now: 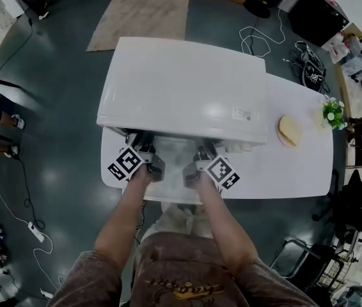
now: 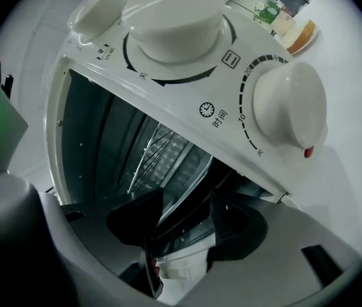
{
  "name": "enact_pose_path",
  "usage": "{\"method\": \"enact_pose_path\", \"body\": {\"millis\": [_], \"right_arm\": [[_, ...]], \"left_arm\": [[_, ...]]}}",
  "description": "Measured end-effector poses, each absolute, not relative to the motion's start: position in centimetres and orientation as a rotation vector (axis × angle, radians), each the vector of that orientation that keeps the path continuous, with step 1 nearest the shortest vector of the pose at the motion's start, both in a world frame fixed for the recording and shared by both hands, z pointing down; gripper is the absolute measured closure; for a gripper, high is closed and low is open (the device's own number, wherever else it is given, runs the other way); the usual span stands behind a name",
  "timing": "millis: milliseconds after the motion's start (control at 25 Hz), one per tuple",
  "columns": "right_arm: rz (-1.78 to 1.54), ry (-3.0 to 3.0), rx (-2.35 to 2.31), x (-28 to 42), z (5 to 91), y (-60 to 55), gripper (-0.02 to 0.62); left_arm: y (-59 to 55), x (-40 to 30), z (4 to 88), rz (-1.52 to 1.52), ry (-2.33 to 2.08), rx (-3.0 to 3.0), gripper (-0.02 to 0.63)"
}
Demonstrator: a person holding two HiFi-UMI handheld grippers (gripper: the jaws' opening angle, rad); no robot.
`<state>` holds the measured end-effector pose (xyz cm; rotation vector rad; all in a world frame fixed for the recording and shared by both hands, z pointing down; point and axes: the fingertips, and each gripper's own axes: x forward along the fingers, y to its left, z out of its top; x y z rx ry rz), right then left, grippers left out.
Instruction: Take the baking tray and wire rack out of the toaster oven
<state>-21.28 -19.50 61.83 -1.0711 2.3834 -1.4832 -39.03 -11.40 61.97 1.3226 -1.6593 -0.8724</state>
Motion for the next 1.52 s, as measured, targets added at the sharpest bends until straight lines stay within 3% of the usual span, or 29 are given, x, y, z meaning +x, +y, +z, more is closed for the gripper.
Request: {"method": "enact_pose_path", "body": {"millis": [400, 1520], "right_arm": [[-1.522, 2.278, -1.046, -21.3, 61.9, -21.3, 0.462], [-1.821, 2.225, -0.910, -13.9, 61.2, -6.4, 0.499]], "left_arm": [[-12.4, -39.3, 62.3, -0.929, -1.581, 1.301, 0.485], [3.1, -31.6, 61.5, -1.025, -1.440, 1.118, 0.528]]}}
